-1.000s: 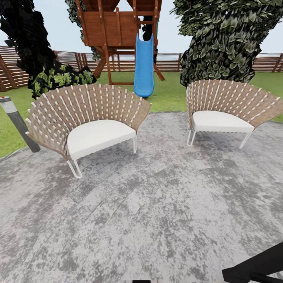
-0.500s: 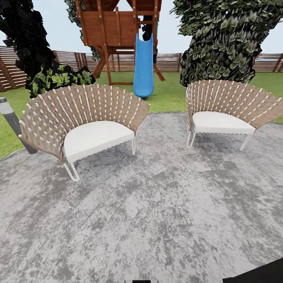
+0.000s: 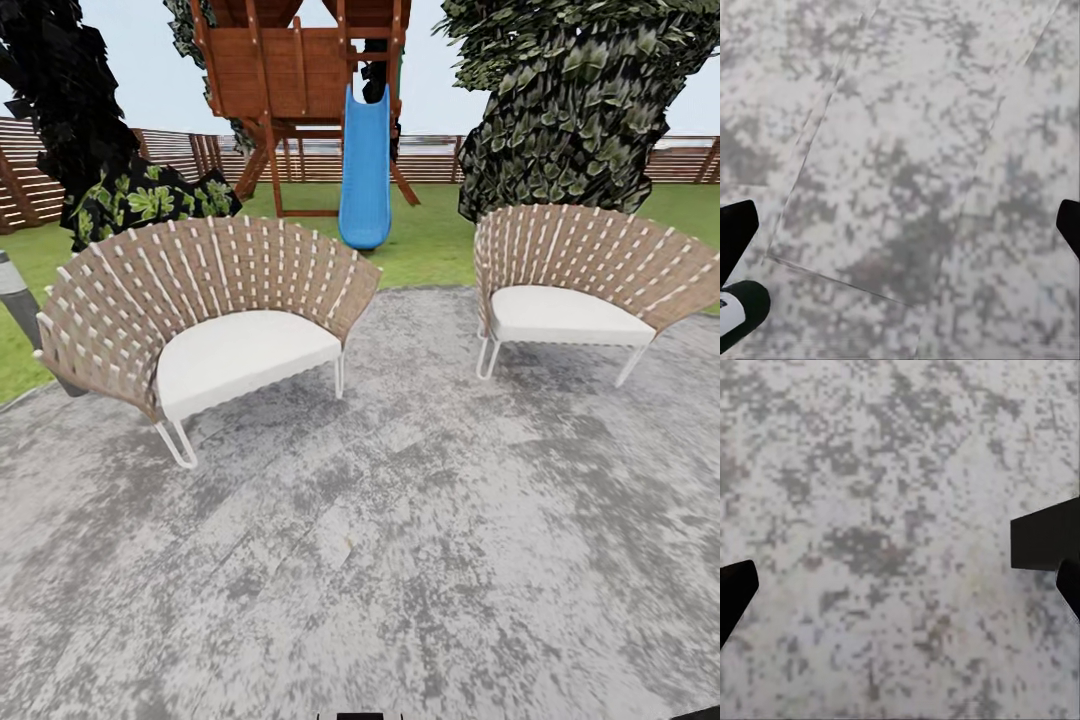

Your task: In the garden, pick up the pesticide atomizer on the floor and spray pesticide onto both trees until each tree trunk is fully covered.

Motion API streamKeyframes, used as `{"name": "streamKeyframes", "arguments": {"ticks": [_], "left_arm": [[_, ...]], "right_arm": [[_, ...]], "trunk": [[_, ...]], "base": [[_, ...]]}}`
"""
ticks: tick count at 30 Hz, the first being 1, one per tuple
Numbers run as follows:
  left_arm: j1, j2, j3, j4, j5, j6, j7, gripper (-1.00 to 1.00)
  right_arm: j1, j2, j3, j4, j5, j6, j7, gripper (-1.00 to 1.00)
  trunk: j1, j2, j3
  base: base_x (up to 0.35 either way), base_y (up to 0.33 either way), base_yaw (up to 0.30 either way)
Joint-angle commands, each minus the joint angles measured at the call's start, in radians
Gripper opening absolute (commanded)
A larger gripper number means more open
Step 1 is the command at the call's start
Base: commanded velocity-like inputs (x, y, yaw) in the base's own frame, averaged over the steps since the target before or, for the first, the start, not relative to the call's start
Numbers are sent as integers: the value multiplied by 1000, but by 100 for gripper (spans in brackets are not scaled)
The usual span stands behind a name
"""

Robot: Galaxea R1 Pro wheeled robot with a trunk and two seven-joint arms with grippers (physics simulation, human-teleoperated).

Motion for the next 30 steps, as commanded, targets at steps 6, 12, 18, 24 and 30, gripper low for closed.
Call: {"name": "streamKeyframes", "arguments": {"ticks": [6,12,18,24,30], "left_arm": [[0,0,1,0,0,-5,1,100],[0,0,1,-1,0,-5,1,100],[0,0,1,-1,0,-5,1,100],[0,0,1,0,0,-5,1,100],[0,0,1,-1,0,-4,1,100]], "right_arm": [[0,0,-1,0,0,-3,0,100],[0,0,-1,-1,-1,-3,0,100],[0,0,-1,-1,-1,-3,0,100],[0,-1,-1,-1,-1,-3,0,100],[0,0,-1,-3,-1,-3,0,100]], "trunk": [[0,0,-1],[0,0,-1],[0,0,-1],[0,0,-1],[0,0,-1]], "base": [[64,0,0],[97,0,0],[276,0,0],[91,0,0],[80,0,0]]}}
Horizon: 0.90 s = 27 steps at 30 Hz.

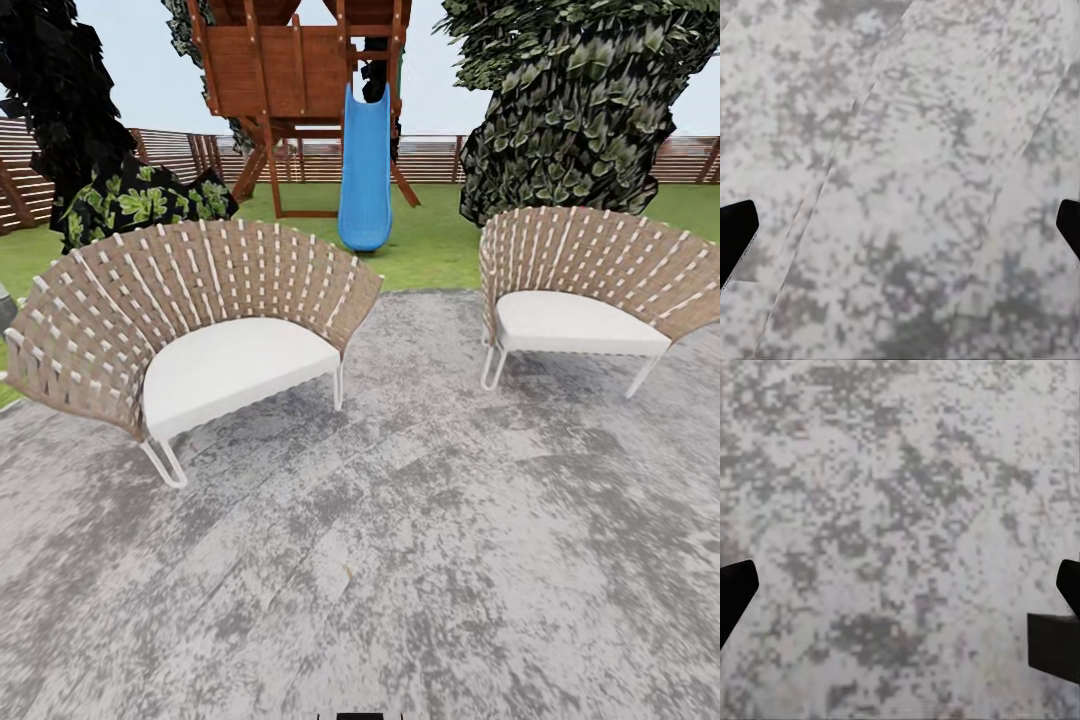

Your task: In the garden, pick up the pesticide atomizer on the floor and spray pesticide onto both trees until each tree trunk is fully covered.

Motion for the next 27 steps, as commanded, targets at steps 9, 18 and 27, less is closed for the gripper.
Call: {"name": "streamKeyframes", "arguments": {"ticks": [9,18,27], "left_arm": [[0,0,1,2,0,-4,1,100],[0,0,1,1,0,-3,1,100],[0,0,0,1,0,-4,1,100]], "right_arm": [[0,0,0,1,0,-3,-1,100],[0,0,0,2,0,-3,-1,100],[0,0,0,2,0,-3,-1,100]], "trunk": [[0,0,-1],[0,0,-1],[0,0,-1]], "base": [[267,-99,0],[56,-17,0],[227,-1,0]]}}
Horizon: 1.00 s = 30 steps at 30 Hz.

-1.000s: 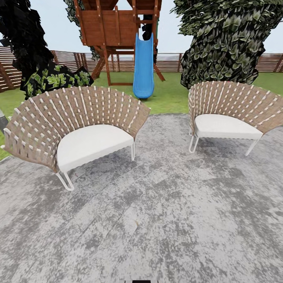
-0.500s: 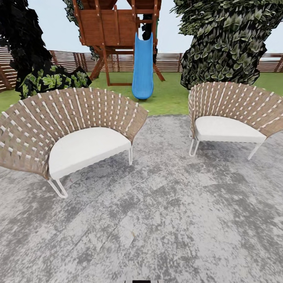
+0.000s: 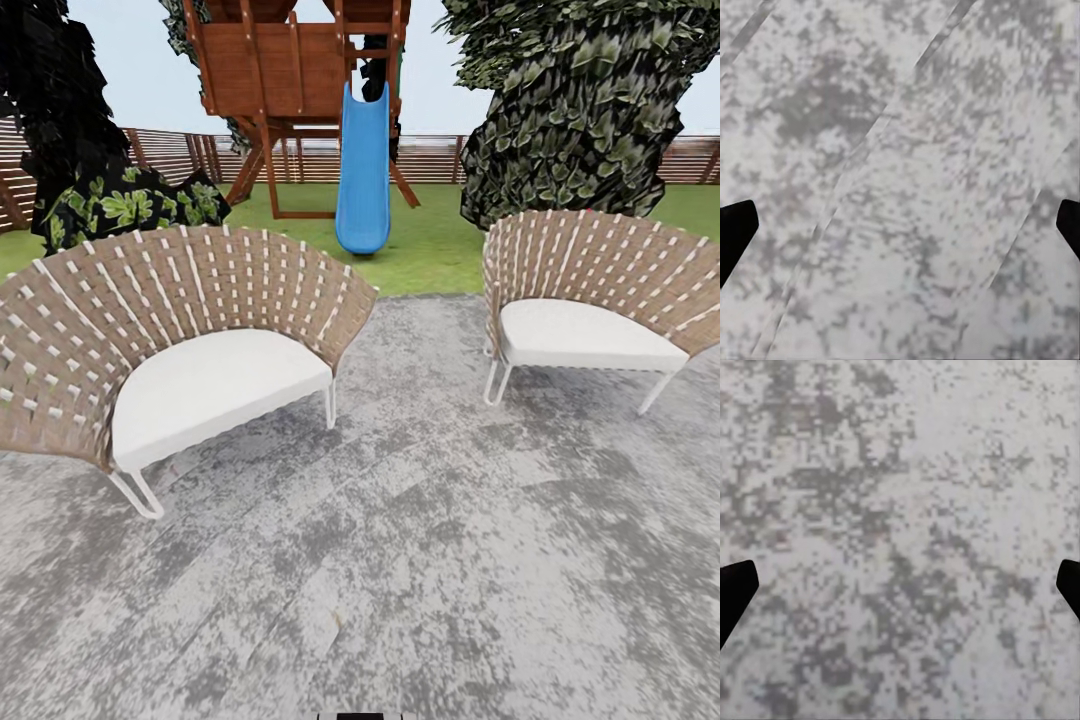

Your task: In the garden, pick up the pesticide atomizer on the floor and spray pesticide onto both trees until each tree trunk is fully covered.

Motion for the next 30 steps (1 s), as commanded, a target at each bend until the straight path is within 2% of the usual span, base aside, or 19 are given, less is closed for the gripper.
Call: {"name": "streamKeyframes", "arguments": {"ticks": [1,12,18,22,30], "left_arm": [[0,0,1,1,0,-3,1,100],[0,0,1,1,0,-3,1,100],[0,0,1,1,0,-3,1,100],[0,0,1,1,0,-3,1,100],[0,0,1,1,0,-3,1,100]], "right_arm": [[0,0,0,0,0,-3,0,100],[0,0,0,0,0,-3,0,100],[0,0,0,0,0,-3,0,100],[0,0,0,0,0,-3,0,100],[0,0,0,-1,0,-3,0,100]], "trunk": [[0,0,-1],[0,0,-1],[0,0,-1],[0,0,-1],[0,0,-1]], "base": [[54,0,0],[12,0,6],[22,0,194],[210,-47,171],[295,-121,20]]}}
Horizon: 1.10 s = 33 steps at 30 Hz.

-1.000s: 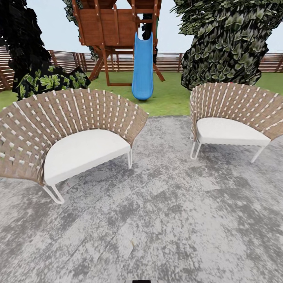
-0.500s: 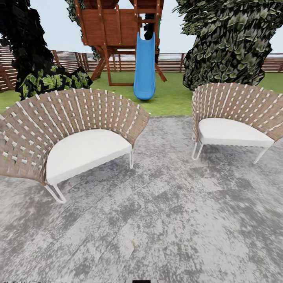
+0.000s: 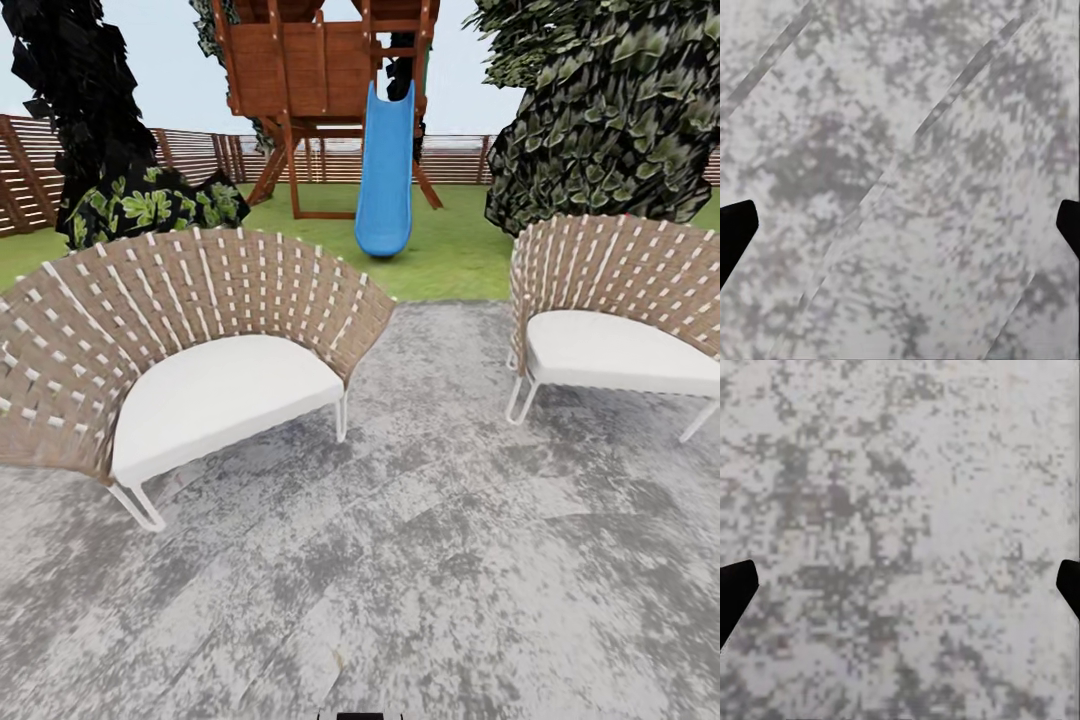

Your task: In the garden, pick up the pesticide atomizer on the floor and spray pesticide onto both trees until each tree trunk is fully covered.

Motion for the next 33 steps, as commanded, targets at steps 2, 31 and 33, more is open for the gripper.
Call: {"name": "streamKeyframes", "arguments": {"ticks": [2,31,33], "left_arm": [[0,0,1,1,0,-3,1,100],[0,0,1,1,0,-4,1,100],[0,-1,1,1,0,-4,1,100]], "right_arm": [[0,0,0,0,0,-3,0,100],[0,0,0,1,1,-3,0,100],[0,0,0,1,1,-3,0,100]], "trunk": [[0,0,-1],[0,0,-1],[0,0,-1]], "base": [[318,-113,1],[221,-9,177],[1,0,276]]}}
